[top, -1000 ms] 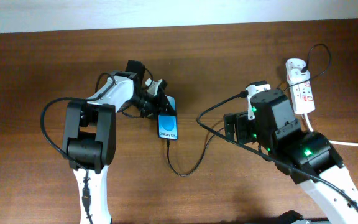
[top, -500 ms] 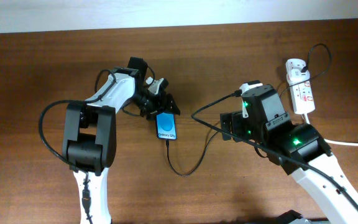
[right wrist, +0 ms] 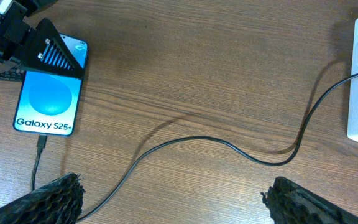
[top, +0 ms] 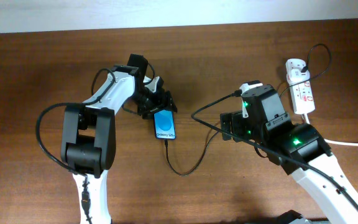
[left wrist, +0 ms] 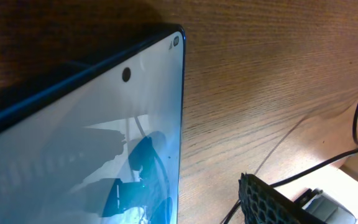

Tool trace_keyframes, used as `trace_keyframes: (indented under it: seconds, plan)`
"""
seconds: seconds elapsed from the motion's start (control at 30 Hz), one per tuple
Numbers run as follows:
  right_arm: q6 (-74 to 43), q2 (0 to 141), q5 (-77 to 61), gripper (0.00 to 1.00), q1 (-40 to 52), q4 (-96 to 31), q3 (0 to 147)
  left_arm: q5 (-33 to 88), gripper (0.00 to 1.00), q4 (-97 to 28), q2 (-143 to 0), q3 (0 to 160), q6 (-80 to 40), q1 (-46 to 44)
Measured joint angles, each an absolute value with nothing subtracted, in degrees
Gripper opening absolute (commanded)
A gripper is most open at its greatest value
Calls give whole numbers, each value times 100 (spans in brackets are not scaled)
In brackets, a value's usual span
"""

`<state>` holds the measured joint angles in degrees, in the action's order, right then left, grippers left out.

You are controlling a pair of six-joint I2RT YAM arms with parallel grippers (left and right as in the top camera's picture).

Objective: Plug charger to phone and switch on socket
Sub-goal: 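Open the left gripper to release the phone on the table, then lift both grippers away and move the right gripper to the power strip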

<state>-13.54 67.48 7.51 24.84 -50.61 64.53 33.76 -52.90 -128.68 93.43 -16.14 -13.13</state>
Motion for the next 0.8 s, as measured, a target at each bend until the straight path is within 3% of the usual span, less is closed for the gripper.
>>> trace_keyframes:
  seconds: [0.4, 0.67, 0.7, 0.73, 0.77, 0.8]
  plan:
    - [-1354, 6746, 751, 98, 2484, -5063, 6453, 2615, 74, -5568, -12785, 9404, -1656, -1323]
    - [-1354, 6748, 399, 98, 2484, -5050, 6453, 1999, 82, -5614, -12726, 9406, -1680, -1339]
    - [-1354, 6751, 320, 98, 2484, -4943, 6455, 1946, 95, -5614, -12726, 9408, -1688, -1339]
    - [-1354, 6761, 259, 99, 2484, -4801, 6455, 1839, 99, -5596, -12722, 9408, -1697, -1343]
    - [-1356, 6788, 152, 94, 2484, -4613, 6455, 1712, 99, -5568, -12704, 9430, -1688, -1345]
    - [-1343, 6853, -32, 60, 2484, -4451, 6460, 1549, 99, -5572, -12700, 9474, -1671, -1343]
